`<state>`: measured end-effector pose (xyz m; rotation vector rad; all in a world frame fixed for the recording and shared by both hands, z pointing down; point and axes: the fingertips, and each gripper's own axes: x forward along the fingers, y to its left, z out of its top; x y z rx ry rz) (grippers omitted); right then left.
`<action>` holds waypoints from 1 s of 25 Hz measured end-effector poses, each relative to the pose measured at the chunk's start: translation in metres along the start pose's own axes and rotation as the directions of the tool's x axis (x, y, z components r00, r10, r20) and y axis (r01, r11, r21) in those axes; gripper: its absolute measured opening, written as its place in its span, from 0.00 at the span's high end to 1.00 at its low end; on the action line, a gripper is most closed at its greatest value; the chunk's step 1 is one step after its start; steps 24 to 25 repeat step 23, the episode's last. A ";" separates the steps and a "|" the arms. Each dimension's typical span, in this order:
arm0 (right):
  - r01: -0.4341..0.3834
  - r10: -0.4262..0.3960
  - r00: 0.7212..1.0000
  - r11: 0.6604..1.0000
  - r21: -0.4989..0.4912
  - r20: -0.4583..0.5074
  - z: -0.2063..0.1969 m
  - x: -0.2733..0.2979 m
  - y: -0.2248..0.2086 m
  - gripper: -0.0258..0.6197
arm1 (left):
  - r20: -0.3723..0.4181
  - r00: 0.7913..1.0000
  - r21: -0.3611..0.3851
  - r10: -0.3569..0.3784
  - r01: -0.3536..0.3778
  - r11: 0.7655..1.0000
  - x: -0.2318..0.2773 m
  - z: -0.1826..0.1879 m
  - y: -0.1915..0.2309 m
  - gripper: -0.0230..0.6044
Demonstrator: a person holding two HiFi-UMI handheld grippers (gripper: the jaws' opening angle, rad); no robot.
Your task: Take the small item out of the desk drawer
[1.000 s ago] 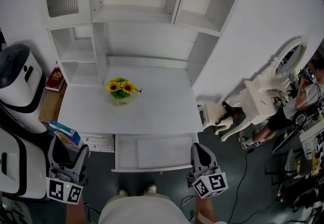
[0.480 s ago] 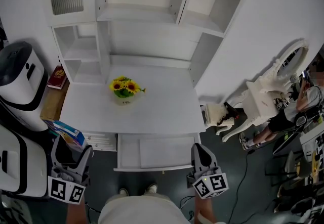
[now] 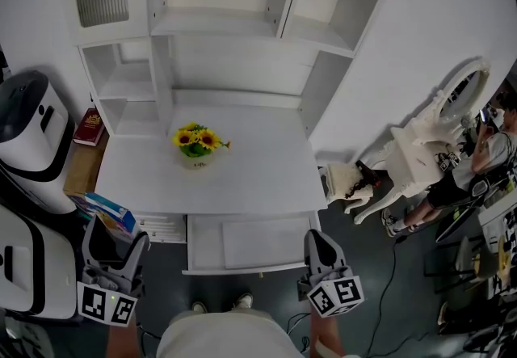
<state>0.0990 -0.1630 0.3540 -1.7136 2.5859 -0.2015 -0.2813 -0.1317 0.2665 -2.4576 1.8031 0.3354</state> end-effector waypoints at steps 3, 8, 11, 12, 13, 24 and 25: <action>0.002 -0.002 1.000 1.000 0.004 0.008 0.002 -0.001 0.000 0.95 | 0.001 1.000 0.001 -0.005 0.005 1.000 0.001 0.001 -0.001 0.28; 0.008 -0.008 1.000 1.000 0.006 0.015 0.000 -0.002 0.002 0.95 | 0.007 1.000 0.001 -0.010 0.010 1.000 0.001 0.000 0.000 0.28; 0.008 -0.008 1.000 1.000 0.005 0.014 0.001 -0.002 0.002 0.95 | 0.007 1.000 0.001 -0.012 0.012 1.000 0.001 0.001 0.000 0.28; 0.007 -0.007 1.000 1.000 0.005 0.014 0.001 -0.002 0.002 0.95 | 0.006 1.000 0.000 -0.012 0.012 1.000 0.001 0.001 0.000 0.28; 0.006 -0.006 1.000 1.000 0.005 0.013 0.001 -0.001 0.003 0.95 | 0.005 1.000 0.000 -0.011 0.011 1.000 0.001 0.001 0.000 0.28; -0.008 0.008 1.000 1.000 0.006 0.008 -0.001 0.006 0.005 0.95 | -0.001 1.000 0.004 0.003 -0.003 1.000 0.001 -0.001 0.004 0.28; -0.008 0.008 1.000 1.000 0.006 0.008 -0.001 0.006 0.005 0.95 | -0.001 1.000 0.004 0.003 -0.003 1.000 0.001 -0.001 0.004 0.28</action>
